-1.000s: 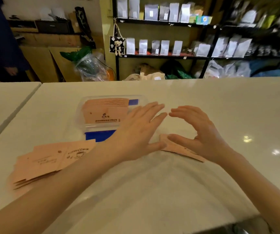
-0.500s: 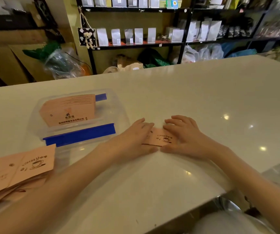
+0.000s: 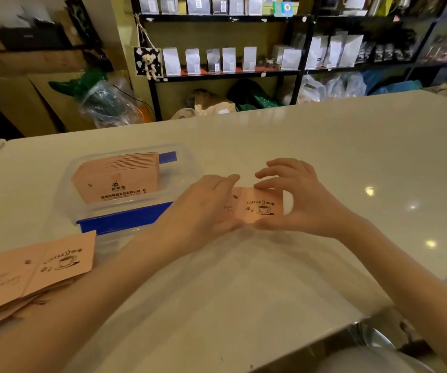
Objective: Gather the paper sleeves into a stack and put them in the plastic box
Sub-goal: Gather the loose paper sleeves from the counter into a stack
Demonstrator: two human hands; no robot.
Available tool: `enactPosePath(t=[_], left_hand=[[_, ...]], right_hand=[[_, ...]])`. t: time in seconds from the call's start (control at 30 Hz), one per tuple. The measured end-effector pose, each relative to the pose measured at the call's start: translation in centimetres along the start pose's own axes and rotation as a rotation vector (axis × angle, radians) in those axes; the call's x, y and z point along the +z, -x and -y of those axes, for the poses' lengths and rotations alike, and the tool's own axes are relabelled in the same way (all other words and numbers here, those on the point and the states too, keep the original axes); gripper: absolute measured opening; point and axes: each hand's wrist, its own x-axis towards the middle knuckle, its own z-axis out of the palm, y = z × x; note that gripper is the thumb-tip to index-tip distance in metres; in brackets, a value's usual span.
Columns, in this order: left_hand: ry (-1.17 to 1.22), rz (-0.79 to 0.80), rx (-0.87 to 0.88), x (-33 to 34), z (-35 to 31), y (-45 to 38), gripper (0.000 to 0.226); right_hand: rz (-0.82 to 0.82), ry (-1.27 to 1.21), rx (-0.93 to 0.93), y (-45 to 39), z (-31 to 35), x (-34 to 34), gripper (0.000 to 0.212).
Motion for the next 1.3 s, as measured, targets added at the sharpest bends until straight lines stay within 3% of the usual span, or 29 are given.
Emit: enactPosePath(t=[0.13,0.4,0.6,0.8,0.93,1.3], left_hand=[[0.001,-0.069,-0.009,-2.0,1.1,1.3,0.078],[0.320,-0.093,-0.112,-4.1,2.7,4.7,0.089],[0.306,-0.228,-0.102,-5.4,4.3,7.4,0.081],[0.191,-0.338,-0.120,-7.8,7.1,11.3,0.074],[0.162,-0.381,-0.201,-9.6,8.8,14.5,0.081],[0.130,-0.287,-0.446,-10.2,13.0,20.8,0.076]], right_hand=[[-0.014,-0.004,-0.070,-1.9,2.1,-1.2,0.059],[0.116,0.149,-0.231,-4.4,6.6,-4.6,0.055],[0.119,0.161,-0.325,-5.9,10.4,-6.1,0.053],[0.135,0.057,-0.383,-7.5,13.0,-3.3,0.056],[0.117,-0.057,-0.412,-8.4,14.7,-0.5,0.061],[0.234,-0.155,-0.404,-9.7,19.6,7.3,0.068]])
